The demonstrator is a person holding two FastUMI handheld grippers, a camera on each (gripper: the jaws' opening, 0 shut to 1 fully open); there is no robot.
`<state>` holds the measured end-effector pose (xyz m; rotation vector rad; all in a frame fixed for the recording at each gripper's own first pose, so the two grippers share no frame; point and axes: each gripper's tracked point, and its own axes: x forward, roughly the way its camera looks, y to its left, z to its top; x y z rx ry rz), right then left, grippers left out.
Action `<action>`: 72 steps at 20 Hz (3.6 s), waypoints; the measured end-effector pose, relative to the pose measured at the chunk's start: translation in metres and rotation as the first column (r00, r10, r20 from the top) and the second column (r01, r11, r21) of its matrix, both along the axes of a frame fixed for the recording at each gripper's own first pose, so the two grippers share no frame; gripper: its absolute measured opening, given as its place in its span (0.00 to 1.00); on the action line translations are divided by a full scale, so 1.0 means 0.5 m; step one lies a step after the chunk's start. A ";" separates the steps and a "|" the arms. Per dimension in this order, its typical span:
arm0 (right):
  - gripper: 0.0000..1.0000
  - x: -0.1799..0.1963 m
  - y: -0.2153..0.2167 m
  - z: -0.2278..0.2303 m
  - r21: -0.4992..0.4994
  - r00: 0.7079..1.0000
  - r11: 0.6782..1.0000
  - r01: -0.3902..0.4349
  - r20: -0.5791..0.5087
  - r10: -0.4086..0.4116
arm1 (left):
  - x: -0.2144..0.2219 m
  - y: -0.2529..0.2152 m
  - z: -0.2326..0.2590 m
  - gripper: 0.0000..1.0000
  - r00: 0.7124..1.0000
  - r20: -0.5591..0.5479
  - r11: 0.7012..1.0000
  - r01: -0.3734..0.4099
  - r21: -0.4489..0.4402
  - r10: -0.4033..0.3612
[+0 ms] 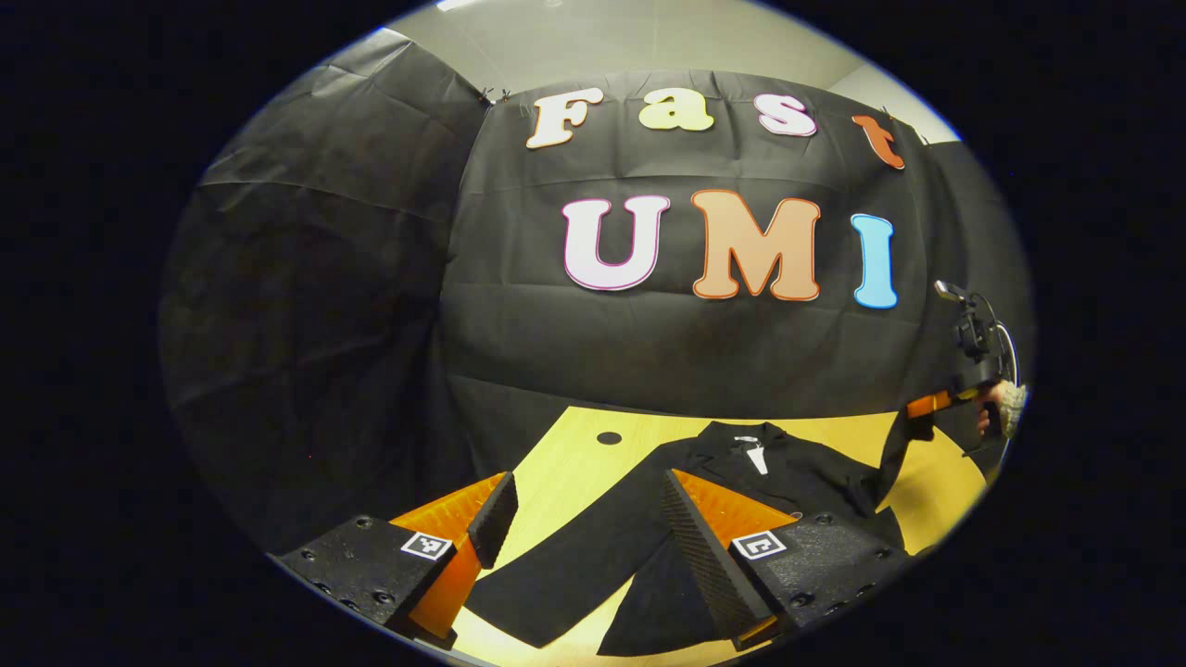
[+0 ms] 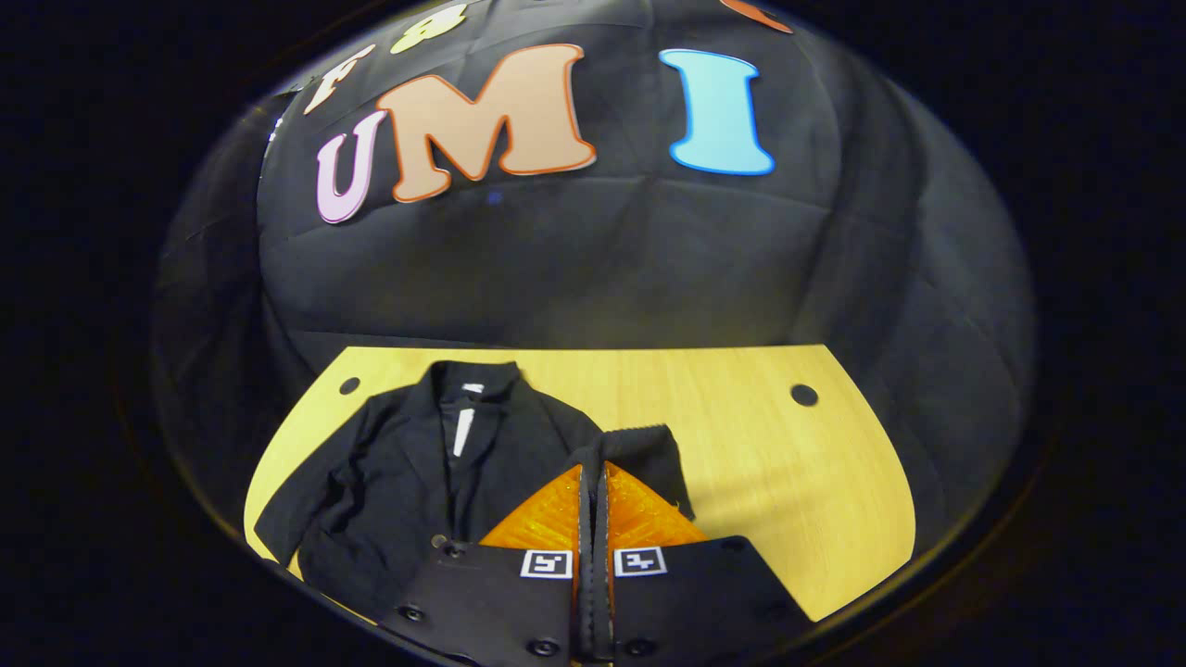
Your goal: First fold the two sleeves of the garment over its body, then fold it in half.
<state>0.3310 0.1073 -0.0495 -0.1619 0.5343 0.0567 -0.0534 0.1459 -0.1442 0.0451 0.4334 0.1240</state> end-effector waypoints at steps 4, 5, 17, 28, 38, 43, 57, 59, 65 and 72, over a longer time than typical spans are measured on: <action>0.02 0.040 0.121 0.023 -0.001 0.997 0.997 -0.078 0.025 0.078 | -0.008 0.017 -0.026 0.94 0.999 -0.031 0.999 -0.016 -0.037 0.015; 0.02 0.050 0.153 0.027 -0.009 0.994 0.995 -0.100 0.032 0.100 | -0.010 0.021 -0.031 0.94 0.999 -0.038 0.999 -0.020 -0.048 0.019; 0.02 0.121 0.544 -0.074 -0.018 0.919 0.919 -0.393 -0.020 0.393 | -0.056 0.058 -0.127 0.96 0.975 -0.187 0.979 -0.145 -0.143 0.117; 0.02 0.134 0.690 -0.317 -0.010 0.867 0.884 -0.467 -0.201 0.456 | -0.155 0.120 -0.237 0.96 0.901 -0.329 0.924 -0.347 -0.158 0.282; 0.02 0.168 0.707 -0.415 0.021 0.864 0.895 -0.446 -0.254 0.436 | -0.181 0.123 -0.313 0.96 0.847 -0.396 0.882 -0.443 -0.158 0.354; 0.25 0.171 0.700 -0.414 0.058 0.861 0.897 -0.438 -0.261 0.437 | -0.188 0.120 -0.332 0.96 0.836 -0.414 0.879 -0.453 -0.153 0.359; 0.99 0.070 0.628 -0.217 0.129 0.880 0.885 -0.448 -0.112 0.462 | -0.238 0.142 -0.392 0.96 0.785 -0.463 0.875 -0.482 -0.040 0.411; 0.99 0.043 0.596 -0.156 0.135 0.886 0.883 -0.450 -0.051 0.460 | -0.244 0.150 -0.406 0.96 0.788 -0.466 0.884 -0.467 -0.028 0.401; 1.00 -0.058 0.445 0.020 0.126 0.912 0.908 -0.401 0.144 0.383 | -0.232 0.152 -0.422 0.96 0.820 -0.459 0.926 -0.377 0.017 0.342; 0.98 -0.134 0.242 0.095 0.122 0.943 0.962 -0.244 0.259 0.207 | -0.230 0.149 -0.457 0.94 0.823 -0.507 0.966 -0.238 0.103 0.257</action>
